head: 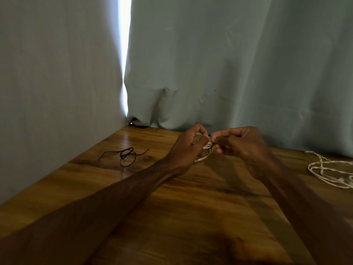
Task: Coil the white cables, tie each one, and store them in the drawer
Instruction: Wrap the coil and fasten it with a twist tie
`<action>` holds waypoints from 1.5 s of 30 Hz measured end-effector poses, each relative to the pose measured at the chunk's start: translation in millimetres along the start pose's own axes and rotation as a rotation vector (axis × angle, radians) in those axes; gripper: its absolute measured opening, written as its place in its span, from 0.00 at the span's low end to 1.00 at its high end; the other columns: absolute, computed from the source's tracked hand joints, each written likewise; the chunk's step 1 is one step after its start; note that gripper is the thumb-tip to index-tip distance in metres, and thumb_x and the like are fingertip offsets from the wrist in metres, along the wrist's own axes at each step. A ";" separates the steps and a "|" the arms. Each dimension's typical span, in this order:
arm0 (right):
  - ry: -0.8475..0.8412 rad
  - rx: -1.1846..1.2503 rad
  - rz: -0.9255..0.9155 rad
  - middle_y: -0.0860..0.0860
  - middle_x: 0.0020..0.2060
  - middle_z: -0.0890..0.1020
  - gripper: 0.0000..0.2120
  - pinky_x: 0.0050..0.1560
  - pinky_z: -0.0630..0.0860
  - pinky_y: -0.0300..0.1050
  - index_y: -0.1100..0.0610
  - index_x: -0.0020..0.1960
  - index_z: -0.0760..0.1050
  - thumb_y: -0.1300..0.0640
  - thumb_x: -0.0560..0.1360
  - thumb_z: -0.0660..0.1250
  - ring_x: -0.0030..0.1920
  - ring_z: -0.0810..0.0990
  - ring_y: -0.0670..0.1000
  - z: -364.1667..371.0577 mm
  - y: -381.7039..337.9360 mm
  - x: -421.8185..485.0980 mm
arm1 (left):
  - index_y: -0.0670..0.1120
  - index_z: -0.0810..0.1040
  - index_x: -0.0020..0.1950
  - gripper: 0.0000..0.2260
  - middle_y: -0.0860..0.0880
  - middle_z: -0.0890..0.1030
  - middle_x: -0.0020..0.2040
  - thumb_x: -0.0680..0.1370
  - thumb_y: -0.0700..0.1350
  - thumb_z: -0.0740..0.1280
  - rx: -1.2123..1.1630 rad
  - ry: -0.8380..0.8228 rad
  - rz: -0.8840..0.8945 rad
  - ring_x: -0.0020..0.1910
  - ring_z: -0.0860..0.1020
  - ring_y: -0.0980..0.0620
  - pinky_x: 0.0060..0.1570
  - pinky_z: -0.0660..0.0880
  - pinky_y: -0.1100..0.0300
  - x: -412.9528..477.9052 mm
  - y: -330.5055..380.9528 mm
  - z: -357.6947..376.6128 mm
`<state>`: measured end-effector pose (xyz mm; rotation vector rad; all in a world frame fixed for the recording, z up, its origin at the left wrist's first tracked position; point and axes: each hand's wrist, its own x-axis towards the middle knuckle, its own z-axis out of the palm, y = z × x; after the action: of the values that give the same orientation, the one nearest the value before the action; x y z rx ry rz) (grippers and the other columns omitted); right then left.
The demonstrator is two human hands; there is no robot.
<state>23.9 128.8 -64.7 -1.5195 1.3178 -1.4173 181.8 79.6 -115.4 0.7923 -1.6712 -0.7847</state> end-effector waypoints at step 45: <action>-0.129 -0.175 -0.071 0.59 0.37 0.87 0.03 0.41 0.85 0.43 0.63 0.45 0.86 0.67 0.72 0.75 0.37 0.86 0.54 -12.0 7.2 7.4 | 0.47 0.76 0.52 0.04 0.55 0.72 0.32 0.82 0.48 0.65 0.340 -0.222 0.077 0.28 0.69 0.61 0.32 0.72 0.53 -1.4 5.8 -12.4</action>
<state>9.9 121.7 -66.9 -1.7575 1.3487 -1.2505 193.5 82.7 -108.8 0.8911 -2.0563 -0.5562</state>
